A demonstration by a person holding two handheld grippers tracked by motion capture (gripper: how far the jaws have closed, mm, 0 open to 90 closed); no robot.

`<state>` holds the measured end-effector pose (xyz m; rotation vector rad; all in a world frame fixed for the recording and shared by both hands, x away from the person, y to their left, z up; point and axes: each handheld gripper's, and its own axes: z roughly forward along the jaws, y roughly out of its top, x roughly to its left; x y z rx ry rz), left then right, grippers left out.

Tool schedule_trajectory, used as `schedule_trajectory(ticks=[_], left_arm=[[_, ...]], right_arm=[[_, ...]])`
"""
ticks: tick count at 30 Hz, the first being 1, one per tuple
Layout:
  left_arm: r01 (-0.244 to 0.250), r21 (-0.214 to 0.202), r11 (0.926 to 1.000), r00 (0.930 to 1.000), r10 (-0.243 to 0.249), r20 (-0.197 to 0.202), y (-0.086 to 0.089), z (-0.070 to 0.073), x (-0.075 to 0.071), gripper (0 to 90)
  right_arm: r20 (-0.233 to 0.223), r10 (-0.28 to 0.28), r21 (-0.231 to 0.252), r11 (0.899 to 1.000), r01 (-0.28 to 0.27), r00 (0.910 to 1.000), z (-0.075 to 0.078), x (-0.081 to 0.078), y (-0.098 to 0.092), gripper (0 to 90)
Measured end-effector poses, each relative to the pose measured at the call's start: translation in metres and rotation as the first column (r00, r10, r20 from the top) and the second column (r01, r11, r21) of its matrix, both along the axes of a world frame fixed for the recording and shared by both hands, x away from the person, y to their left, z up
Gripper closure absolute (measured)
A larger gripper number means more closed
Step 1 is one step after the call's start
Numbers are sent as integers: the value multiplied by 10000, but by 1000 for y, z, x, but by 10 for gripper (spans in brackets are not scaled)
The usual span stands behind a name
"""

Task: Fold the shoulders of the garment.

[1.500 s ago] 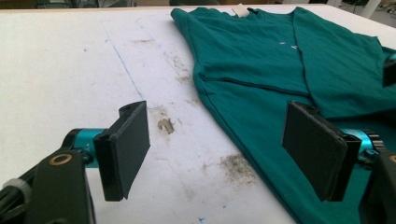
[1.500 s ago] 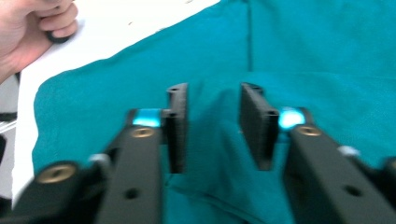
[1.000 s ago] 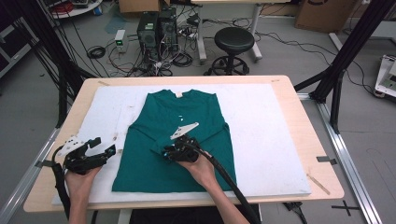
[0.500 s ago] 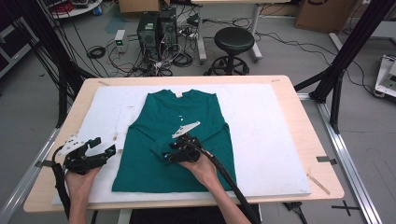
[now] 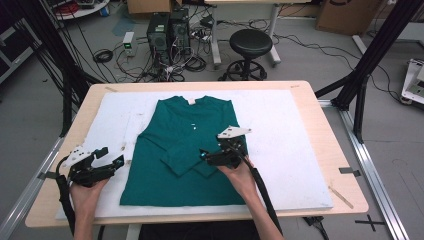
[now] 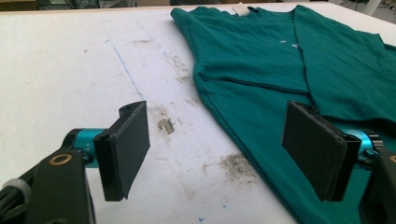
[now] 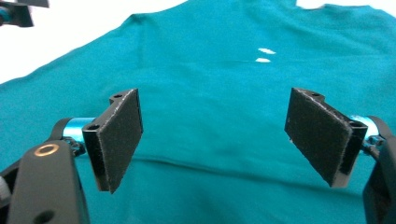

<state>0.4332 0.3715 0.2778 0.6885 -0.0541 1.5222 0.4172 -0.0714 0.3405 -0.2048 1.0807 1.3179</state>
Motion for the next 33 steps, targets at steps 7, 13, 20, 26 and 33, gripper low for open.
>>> schedule_trajectory(ticks=[7,13,20,26,33], left_arm=[[-3,19,10000,10000,3,47,-1,-1,0,236],[-53,30,10000,9999,52,98,-1,-1,0,236],[-106,17,9999,9999,106,127,-1,-1,0,236],[-91,26,10000,9999,90,90,-1,-1,0,236],[22,190,9998,9994,-29,339,-2,-4,-6,236]], right_arm=[[384,-228,450,9988,210,9990,-8,0,-44,192],[320,18,877,9961,-46,9995,-13,8,-86,195],[766,283,1757,9836,-415,9967,-25,18,-131,197],[1016,446,2568,9640,-695,9938,-31,24,-158,197],[1164,456,3300,9404,-819,9922,-34,34,-172,197]])
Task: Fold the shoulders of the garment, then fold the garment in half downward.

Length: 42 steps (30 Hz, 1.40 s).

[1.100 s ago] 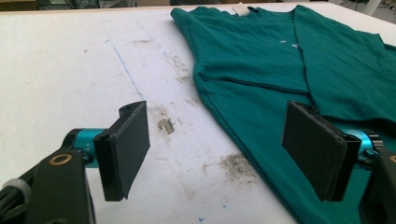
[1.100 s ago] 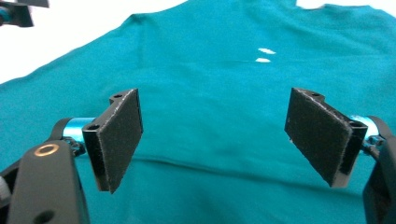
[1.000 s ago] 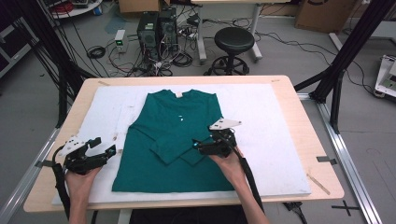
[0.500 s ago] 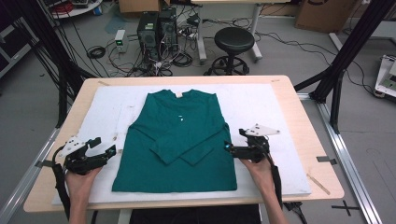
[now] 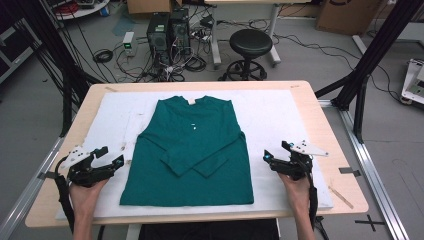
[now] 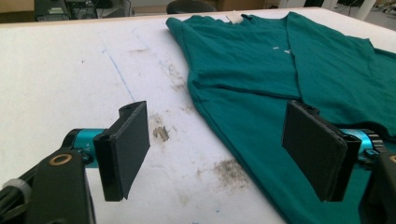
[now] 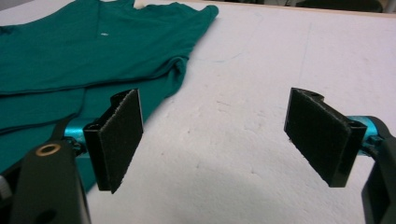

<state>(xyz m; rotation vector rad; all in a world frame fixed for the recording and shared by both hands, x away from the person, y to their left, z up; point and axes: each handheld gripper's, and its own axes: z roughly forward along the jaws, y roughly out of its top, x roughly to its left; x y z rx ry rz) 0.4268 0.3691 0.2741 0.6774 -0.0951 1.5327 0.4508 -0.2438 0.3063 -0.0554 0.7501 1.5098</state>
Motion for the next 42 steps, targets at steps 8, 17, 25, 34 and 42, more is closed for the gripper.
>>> schedule_trajectory(ticks=[8,17,25,34,42], left_arm=[[-155,328,9993,9999,155,-12,-6,-2,-12,236],[-174,527,9985,9998,175,-13,-6,-6,-19,236],[-466,616,9970,9972,501,-560,-8,-4,-15,236],[-1457,1074,9835,9743,1615,-1568,-24,6,-7,273],[-1979,1491,9688,9456,2288,-2311,-33,9,-4,323]], right_arm=[[83,-138,39,9999,137,9999,-1,3,1,197],[31,-119,38,9999,119,9999,-1,3,1,197],[-91,-110,41,9999,110,9999,0,3,1,197],[-718,-1429,-920,9864,1361,9871,-2,-3,21,299],[-1970,-2096,-1950,9657,1713,9577,0,-6,46,362]])
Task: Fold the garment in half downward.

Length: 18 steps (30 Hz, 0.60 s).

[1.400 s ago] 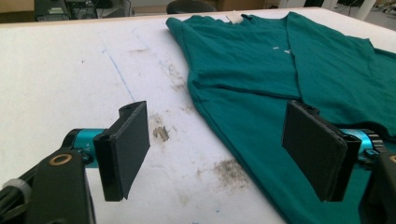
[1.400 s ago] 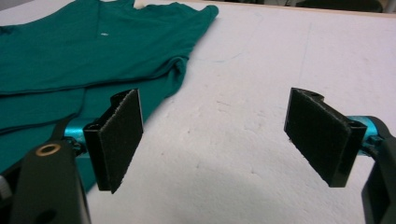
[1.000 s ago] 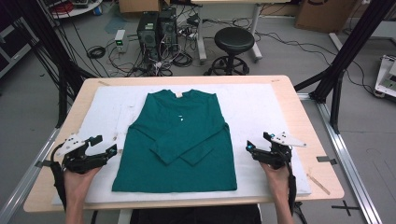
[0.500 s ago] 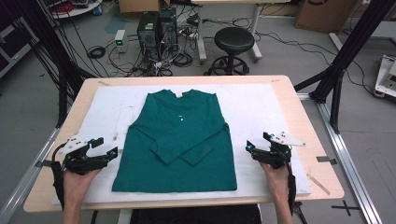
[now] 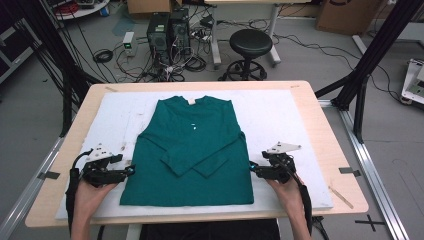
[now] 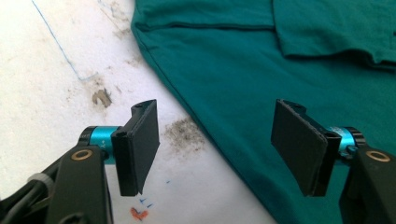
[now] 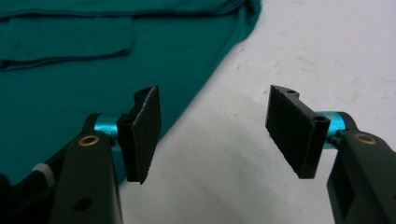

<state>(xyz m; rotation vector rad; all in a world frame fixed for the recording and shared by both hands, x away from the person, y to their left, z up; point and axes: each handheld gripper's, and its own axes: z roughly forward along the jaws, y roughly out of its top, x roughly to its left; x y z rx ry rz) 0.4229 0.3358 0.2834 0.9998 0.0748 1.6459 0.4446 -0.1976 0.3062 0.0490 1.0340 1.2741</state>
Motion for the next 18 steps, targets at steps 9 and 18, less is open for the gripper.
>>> schedule_trajectory(ticks=[9,18], left_arm=[[-68,30,10000,9993,69,-358,-8,3,2,331],[-532,-263,9982,9964,513,-672,-14,7,7,363]], right_arm=[[-433,-97,-68,9999,94,9990,-3,1,9,381],[-343,-606,-313,9977,595,9976,-6,1,24,428]])
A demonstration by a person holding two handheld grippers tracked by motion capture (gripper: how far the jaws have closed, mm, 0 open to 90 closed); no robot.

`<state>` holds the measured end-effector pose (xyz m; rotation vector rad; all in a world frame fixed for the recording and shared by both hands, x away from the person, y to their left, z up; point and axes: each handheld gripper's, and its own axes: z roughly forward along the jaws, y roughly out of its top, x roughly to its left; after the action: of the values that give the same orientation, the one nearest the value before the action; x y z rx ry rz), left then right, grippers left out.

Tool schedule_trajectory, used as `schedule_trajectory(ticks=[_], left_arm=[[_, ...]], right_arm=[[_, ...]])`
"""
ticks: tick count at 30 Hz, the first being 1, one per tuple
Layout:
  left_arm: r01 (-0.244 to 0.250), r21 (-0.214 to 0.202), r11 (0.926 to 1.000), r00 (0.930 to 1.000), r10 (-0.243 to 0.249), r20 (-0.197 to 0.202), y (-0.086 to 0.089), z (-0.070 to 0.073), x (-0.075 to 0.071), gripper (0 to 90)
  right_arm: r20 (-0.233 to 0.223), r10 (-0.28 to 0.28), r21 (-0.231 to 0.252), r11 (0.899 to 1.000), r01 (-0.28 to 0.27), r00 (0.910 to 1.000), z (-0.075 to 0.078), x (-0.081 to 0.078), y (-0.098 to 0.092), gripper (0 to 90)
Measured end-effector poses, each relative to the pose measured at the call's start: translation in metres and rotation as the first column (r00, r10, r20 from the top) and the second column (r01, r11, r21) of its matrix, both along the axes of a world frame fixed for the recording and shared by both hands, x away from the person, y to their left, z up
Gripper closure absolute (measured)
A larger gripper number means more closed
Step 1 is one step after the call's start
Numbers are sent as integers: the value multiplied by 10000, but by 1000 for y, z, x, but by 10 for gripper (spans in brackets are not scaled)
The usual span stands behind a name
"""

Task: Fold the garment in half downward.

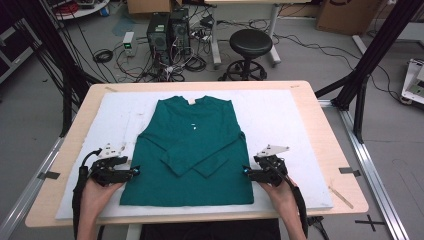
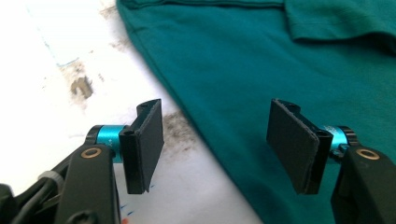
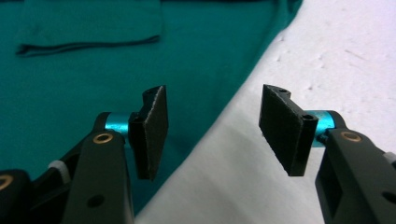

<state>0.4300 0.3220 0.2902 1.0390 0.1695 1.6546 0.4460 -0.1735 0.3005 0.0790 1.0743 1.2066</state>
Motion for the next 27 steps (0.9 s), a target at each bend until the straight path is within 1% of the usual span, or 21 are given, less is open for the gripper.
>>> schedule_trajectory(ticks=[1,3,4,7,8,10,11,12,13,14,15,16,17,18,19,20,21,22,23,25,27], left_arm=[[0,0,10000,10000,0,0,0,0,0,363],[89,-35,10000,10000,-89,8,0,0,1,363],[82,99,9999,10000,-82,33,0,1,1,363],[62,68,10000,10000,-62,41,-3,1,2,370],[-51,59,10000,10000,51,42,-5,2,3,370],[-81,-5,10000,9999,81,67,-5,1,3,383],[-81,-5,10000,9999,81,67,-5,1,3,395],[-55,-18,10000,9999,56,161,-3,1,3,412],[-55,-18,10000,9999,56,161,-3,1,3,439],[97,-8,10000,9996,-97,277,-1,-1,4,479],[97,-8,10000,9996,-97,277,-1,-1,4,514],[263,248,9993,9994,-268,215,1,-2,3,583],[263,248,9993,9994,-268,215,1,-2,3,630],[183,361,9992,9996,-191,211,1,-3,3,630],[273,390,9989,9994,-281,214,-1,-3,3,691],[308,565,9979,9994,-315,121,-1,-4,3,731],[308,565,9979,9994,-315,121,-1,-4,3,775],[454,726,9963,9989,-460,70,-2,-4,3,824],[454,726,9963,9989,-460,70,-2,-4,3,857],[449,764,9961,9989,-457,80,-3,-4,3,863],[458,799,9958,9989,-464,62,-2,-5,3,865]], right_arm=[[0,0,0,10000,0,10000,0,0,0,428],[-71,-226,40,9997,226,9997,1,3,4,433],[-108,-303,81,9995,304,9995,1,4,5,433],[-116,-265,120,9996,266,9996,1,4,6,446],[-105,-245,82,9997,246,9996,0,4,6,467],[-86,-230,-29,9997,230,9997,0,4,7,510],[-86,-230,-29,9997,230,9997,0,4,7,510],[-111,-196,-114,9997,194,9997,0,4,7,543],[-122,-150,-159,9998,148,9998,-1,4,7,543],[-151,-121,-265,9996,117,9998,-1,3,6,607],[-151,-121,-265,9996,117,9998,-1,3,6,607],[-134,10,-412,9992,-15,9999,-1,4,6,660],[-134,10,-412,9992,-15,9999,-1,4,6,660],[-117,109,-370,9993,-113,9999,-1,5,5,690],[-163,278,-409,9988,-284,9995,0,6,2,750],[-163,362,-457,9983,-369,9992,0,6,1,778],[-184,468,-518,9975,-477,9987,1,7,0,812],[-232,613,-600,9962,-626,9978,2,8,-2,845],[-232,613,-600,9962,-626,9978,2,8,-2,845],[-441,988,-722,9922,-1018,9941,4,9,-6,883],[-470,1028,-743,9916,-1061,9936,4,9,-7,887]])
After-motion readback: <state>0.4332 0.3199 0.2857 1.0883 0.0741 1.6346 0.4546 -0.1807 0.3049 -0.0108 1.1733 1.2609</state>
